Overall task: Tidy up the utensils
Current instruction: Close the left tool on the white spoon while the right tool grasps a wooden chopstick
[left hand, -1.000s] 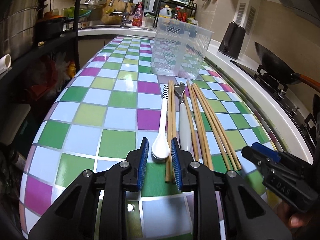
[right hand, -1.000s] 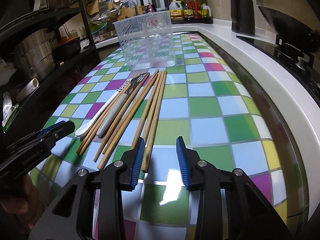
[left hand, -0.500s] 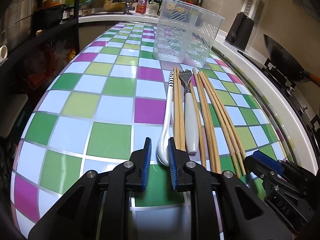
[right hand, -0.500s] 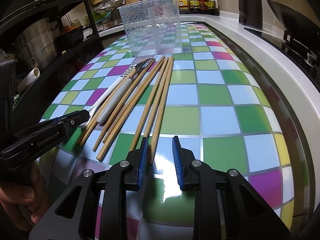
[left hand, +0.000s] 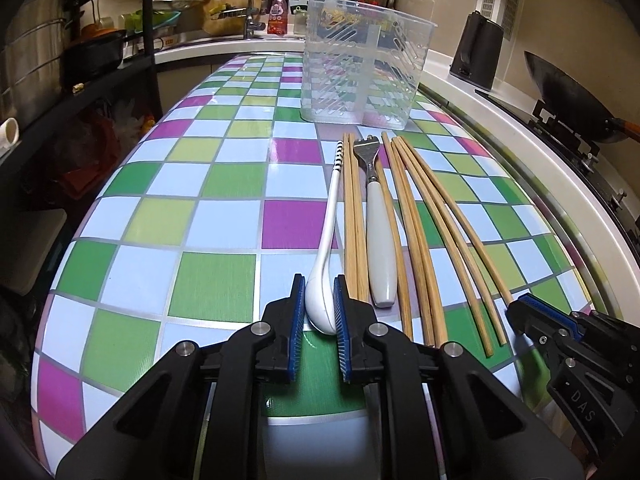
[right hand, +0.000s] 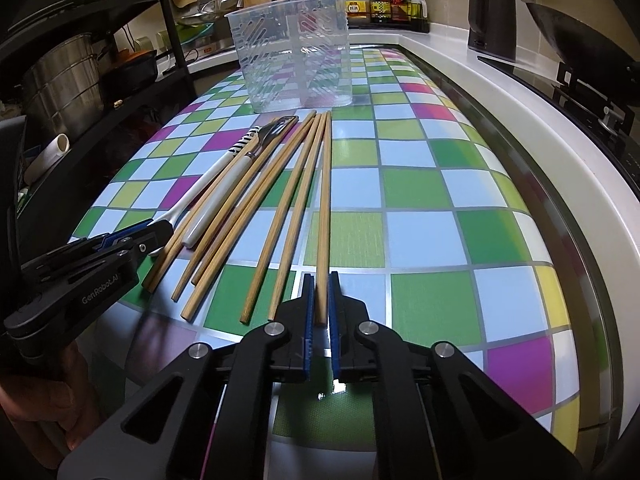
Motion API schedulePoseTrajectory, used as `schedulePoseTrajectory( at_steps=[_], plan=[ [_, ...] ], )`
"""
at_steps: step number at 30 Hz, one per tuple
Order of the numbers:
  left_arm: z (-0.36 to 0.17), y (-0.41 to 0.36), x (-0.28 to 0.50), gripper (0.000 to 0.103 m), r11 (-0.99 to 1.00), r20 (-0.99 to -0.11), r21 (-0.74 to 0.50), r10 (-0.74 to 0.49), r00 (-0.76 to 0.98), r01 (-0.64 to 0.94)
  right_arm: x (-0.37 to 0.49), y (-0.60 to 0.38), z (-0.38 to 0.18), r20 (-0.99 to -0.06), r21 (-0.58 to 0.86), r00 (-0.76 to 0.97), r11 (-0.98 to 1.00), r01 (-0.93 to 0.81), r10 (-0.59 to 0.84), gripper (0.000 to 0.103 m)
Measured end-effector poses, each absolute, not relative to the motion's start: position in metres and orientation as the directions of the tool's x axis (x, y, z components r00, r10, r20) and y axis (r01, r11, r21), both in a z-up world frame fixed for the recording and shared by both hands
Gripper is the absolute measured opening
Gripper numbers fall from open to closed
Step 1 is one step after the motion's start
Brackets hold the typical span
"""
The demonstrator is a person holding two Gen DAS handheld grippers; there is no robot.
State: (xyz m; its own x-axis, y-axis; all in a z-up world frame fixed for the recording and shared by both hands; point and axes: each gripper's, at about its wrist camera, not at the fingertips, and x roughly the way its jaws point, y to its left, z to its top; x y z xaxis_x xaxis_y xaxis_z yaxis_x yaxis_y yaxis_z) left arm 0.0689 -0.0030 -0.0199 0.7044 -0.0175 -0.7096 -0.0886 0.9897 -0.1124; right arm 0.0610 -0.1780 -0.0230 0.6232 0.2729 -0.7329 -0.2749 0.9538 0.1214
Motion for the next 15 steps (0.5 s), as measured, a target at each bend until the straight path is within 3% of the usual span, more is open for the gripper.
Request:
schedulePoseTrajectory(
  at_steps=[15],
  plan=[
    [-0.019,0.020,0.039,0.012,0.994,-0.681,-0.025,0.062,0.729,-0.108,0.052,-0.187,-0.027,-0.698,0.067,0.685,0.972,-0.227,0.208,0.008]
  ],
)
